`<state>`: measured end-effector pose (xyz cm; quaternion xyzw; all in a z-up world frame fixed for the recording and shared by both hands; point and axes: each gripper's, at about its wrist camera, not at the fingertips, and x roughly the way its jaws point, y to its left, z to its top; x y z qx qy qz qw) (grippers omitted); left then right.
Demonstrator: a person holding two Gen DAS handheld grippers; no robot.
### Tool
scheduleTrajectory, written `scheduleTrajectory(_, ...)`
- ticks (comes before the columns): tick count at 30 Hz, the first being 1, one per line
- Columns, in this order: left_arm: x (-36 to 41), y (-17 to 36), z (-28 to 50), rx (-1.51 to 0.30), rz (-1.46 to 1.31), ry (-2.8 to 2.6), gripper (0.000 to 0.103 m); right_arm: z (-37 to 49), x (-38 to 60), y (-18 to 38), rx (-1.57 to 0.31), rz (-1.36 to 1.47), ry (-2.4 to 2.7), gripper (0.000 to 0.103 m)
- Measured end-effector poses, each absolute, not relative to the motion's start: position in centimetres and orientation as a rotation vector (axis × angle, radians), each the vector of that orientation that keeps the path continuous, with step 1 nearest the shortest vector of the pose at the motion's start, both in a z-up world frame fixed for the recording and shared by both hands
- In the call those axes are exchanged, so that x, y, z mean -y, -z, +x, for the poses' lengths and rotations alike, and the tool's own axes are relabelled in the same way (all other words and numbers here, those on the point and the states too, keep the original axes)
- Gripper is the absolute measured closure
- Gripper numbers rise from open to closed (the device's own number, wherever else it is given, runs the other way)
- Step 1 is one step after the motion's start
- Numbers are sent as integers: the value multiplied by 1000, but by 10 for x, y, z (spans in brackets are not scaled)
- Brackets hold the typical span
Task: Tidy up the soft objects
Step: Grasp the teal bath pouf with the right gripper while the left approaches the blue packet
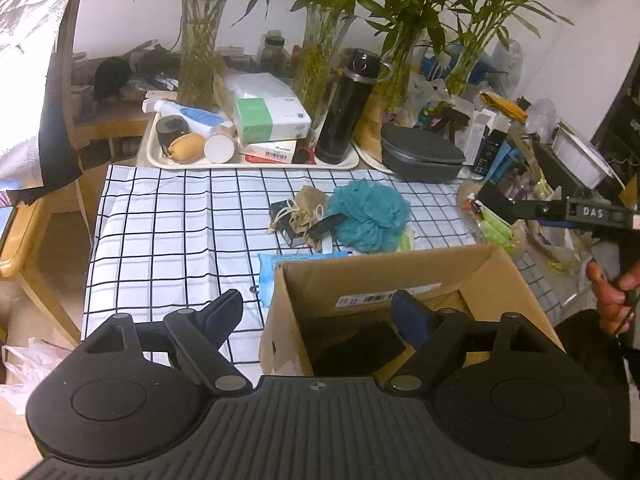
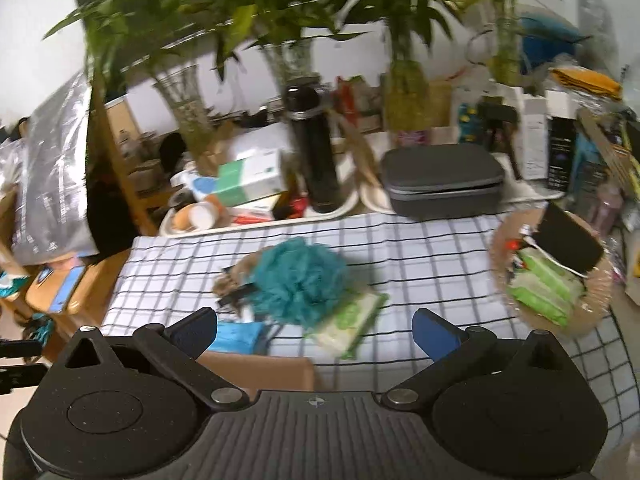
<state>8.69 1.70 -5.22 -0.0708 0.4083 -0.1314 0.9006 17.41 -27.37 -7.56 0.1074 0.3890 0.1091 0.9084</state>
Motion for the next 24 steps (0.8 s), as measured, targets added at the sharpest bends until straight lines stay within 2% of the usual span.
scheduleTrajectory(24, -28, 64, 130, -826, -189, 267, 21, 226, 289, 130, -814, 249, -273, 0)
